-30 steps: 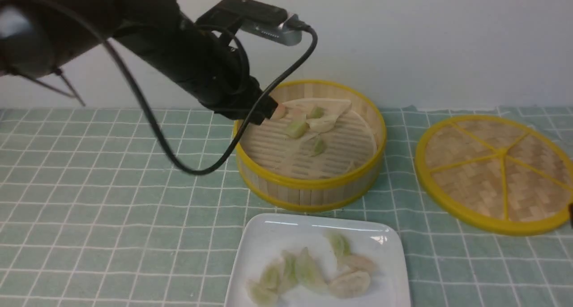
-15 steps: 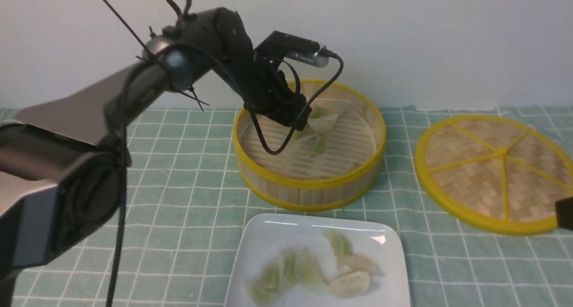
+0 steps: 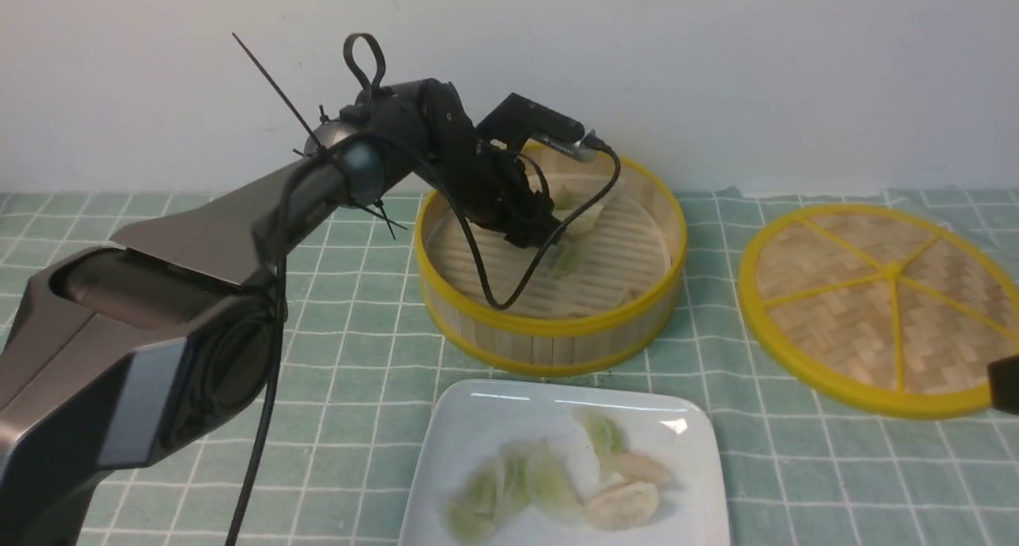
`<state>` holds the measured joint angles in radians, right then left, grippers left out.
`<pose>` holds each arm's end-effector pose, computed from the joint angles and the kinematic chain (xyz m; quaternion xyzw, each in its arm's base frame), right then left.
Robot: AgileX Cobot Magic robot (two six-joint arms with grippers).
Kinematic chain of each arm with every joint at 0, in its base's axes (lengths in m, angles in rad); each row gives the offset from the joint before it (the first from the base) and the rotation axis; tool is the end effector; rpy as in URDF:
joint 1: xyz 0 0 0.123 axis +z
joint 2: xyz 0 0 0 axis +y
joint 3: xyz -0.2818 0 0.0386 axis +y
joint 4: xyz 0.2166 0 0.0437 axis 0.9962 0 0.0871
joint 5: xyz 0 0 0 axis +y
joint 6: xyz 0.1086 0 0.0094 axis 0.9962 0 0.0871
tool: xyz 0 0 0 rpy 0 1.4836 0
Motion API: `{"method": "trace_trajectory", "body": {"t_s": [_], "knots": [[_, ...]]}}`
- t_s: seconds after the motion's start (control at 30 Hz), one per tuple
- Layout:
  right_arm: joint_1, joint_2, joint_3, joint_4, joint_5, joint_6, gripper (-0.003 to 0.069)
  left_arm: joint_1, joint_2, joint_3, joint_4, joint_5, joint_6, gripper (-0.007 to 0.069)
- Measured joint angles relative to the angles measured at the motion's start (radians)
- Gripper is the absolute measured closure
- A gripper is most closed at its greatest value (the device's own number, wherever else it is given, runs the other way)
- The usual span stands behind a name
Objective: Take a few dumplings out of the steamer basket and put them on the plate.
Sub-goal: Use the left arm to grab a dumpling from the steamer, then use the left arm to put the dumpling into the plate
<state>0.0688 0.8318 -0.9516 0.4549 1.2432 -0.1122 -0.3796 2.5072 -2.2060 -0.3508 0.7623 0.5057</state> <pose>0.0985 0.0523 0.3430 -0.0714 0.9370 0.2194 0.2621 0.4842 -0.2210 0.1505 0.3261 0.8873 -0.1337 0.2974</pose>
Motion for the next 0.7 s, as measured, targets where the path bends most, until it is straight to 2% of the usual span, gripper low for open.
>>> {"method": "trace_trajectory", "body": {"t_s": [0.03,0.23,0.27,0.4,0.6,0.7], "knots": [[0.0,0.0,0.0,0.0,0.005,0.0,0.0673,-0.009,0.001,-0.004,0.002,-0.003,0.005,0.0354],[0.0,0.0,0.0,0.0,0.013,0.0,0.0673,-0.026,-0.021,-0.056,0.099,0.189,-0.087,0.0355],[0.0,0.0,0.0,-0.001,0.013,0.0,0.0673,-0.026,-0.047,-0.083,0.156,0.286,-0.143,0.0355],[0.0,0.0,0.0,-0.001,0.013,0.0,0.0673,-0.016,-0.131,-0.138,0.233,0.437,-0.197,0.0355],[0.0,0.0,0.0,-0.003,0.015,0.0,0.0673,-0.008,-0.314,-0.143,0.204,0.471,-0.211,0.0355],[0.0,0.0,0.0,-0.003,0.015,-0.005,0.0673,-0.009,-0.456,-0.016,0.159,0.471,-0.248,0.0355]]}}
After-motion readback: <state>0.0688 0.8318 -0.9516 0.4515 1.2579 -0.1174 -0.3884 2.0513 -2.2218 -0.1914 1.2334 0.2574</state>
